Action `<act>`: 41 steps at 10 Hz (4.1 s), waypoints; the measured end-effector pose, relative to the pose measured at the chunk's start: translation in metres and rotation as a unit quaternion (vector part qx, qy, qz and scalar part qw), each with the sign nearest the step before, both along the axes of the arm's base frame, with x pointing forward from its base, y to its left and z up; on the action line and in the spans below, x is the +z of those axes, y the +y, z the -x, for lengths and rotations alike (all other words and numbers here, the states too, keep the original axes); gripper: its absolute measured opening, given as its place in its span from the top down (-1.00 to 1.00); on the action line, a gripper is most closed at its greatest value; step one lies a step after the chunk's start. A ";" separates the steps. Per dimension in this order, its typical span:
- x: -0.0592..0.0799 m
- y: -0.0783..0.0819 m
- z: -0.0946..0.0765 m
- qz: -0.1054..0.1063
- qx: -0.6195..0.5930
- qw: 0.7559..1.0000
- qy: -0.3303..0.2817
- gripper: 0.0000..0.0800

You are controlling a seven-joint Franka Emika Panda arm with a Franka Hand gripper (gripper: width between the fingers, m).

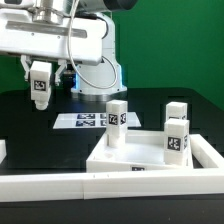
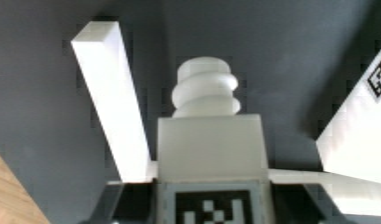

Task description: Assemble square table

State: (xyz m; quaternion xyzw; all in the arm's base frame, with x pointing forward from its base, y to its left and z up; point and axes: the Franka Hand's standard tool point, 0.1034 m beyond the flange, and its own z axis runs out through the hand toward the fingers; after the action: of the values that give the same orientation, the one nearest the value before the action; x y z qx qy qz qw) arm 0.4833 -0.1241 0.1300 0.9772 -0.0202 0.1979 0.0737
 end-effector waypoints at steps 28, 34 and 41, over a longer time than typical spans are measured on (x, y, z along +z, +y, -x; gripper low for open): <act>-0.020 0.093 -0.085 -0.045 -0.020 0.995 -0.089 0.28; -0.035 0.120 -0.104 -0.059 0.003 0.995 -0.086 0.28; -0.045 0.100 -0.103 -0.049 0.007 0.996 -0.080 0.28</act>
Offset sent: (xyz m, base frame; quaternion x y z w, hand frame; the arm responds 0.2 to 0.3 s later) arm 0.0542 0.0515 -0.0024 0.1316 0.0157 0.0591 0.9894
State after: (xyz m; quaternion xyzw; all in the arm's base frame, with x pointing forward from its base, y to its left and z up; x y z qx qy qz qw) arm 0.5864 -0.0240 0.0845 0.9609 -0.0292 0.2745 0.0228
